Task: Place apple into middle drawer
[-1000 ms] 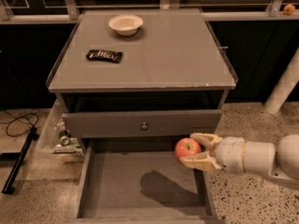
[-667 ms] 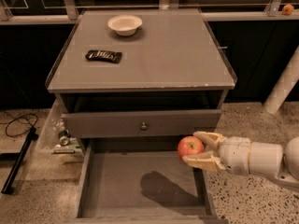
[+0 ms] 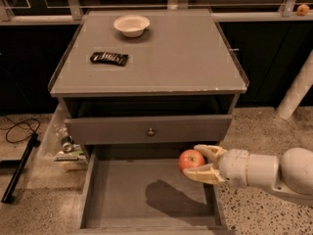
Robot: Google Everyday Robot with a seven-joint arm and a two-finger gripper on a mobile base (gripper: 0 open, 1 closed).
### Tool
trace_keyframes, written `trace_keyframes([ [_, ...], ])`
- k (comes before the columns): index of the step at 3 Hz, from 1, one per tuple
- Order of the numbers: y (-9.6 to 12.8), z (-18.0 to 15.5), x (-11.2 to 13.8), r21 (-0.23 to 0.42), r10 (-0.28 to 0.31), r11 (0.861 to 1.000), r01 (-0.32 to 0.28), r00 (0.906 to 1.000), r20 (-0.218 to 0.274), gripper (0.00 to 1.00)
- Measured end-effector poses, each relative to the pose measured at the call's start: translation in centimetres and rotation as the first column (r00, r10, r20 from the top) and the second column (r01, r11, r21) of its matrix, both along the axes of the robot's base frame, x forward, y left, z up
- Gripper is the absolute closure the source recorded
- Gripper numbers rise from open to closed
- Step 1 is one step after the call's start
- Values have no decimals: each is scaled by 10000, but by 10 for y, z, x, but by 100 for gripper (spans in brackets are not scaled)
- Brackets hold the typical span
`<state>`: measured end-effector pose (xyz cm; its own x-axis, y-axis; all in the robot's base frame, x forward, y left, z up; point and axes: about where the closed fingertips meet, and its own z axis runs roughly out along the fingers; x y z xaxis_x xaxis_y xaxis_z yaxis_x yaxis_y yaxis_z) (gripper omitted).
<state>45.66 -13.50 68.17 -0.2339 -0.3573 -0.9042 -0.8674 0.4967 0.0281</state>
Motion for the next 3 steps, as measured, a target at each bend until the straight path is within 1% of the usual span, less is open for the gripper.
trace_keyframes([
  [1,21,-60,2,175,134,9998,-124,9982,-582,100],
  [2,39,-124,4,185,309,9994,-294,9959,-854,100],
  [3,52,-179,37,-164,333,9993,-340,9986,-413,100],
])
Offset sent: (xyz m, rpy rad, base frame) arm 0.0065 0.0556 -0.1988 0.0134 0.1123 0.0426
